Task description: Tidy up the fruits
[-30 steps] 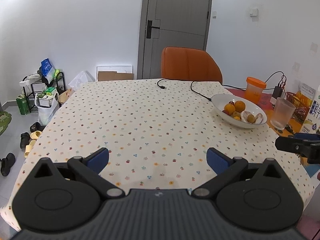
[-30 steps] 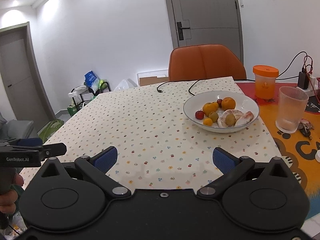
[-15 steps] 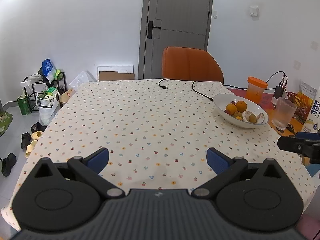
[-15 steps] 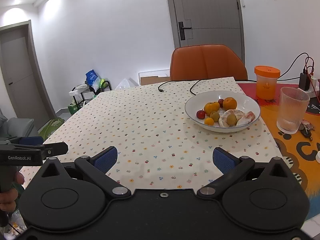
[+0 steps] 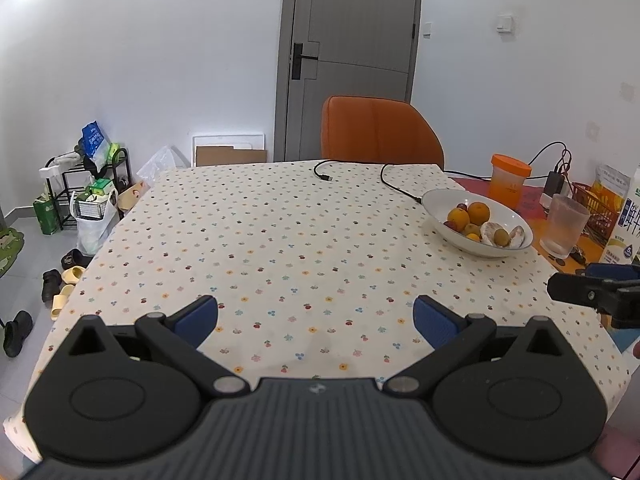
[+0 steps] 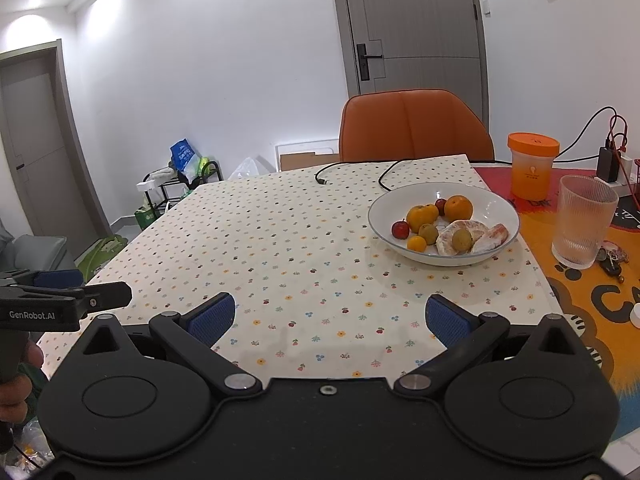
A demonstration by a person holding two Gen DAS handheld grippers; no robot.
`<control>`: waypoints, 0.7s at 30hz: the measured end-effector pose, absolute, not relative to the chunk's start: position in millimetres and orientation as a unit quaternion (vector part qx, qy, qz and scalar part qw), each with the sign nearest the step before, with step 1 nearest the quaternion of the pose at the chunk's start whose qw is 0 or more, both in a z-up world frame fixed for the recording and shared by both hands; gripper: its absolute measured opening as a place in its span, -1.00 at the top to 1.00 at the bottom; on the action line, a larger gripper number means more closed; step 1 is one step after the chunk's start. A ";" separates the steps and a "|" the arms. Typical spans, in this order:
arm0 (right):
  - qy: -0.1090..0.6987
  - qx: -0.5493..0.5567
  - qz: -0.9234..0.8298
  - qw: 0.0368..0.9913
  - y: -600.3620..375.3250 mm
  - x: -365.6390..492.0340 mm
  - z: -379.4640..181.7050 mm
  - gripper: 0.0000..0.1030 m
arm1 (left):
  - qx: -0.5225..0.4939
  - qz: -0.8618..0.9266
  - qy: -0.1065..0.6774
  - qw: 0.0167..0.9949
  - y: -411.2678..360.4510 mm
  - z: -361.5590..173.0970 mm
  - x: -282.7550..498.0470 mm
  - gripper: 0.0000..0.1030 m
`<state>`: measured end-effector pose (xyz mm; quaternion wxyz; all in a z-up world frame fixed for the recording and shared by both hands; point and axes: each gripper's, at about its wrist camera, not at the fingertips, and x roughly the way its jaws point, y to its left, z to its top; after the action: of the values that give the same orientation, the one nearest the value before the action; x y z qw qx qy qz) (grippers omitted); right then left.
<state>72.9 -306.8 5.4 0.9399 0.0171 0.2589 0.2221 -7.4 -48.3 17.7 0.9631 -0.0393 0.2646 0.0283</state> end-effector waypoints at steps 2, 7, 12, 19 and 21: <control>0.258 0.016 0.223 0.940 -306.2 73.3 5.4 -1.00 | -0.039 0.028 0.264 0.963 -48.7 17.8 -7.6 -1.00; 0.259 0.017 0.222 0.940 -306.0 73.5 5.2 -1.00 | -0.038 0.028 0.262 0.964 -49.5 18.7 -8.4 -1.00; 0.259 0.017 0.221 0.940 -306.0 73.7 4.8 -1.00 | -0.039 0.027 0.261 0.964 -50.0 20.0 -9.1 -1.00; 0.258 0.019 0.221 0.940 -307.1 73.6 6.0 -1.00 | -0.037 0.025 0.259 0.965 -51.5 21.1 -10.0 -1.00; 0.257 0.020 0.221 0.941 -308.1 73.9 6.2 -1.00 | -0.036 0.024 0.259 0.965 -51.6 21.4 -10.2 -1.00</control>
<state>73.9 -308.1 6.2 0.9406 0.0201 0.2572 0.2207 -10.2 -51.6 21.4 0.9649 -0.0363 0.2590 0.0244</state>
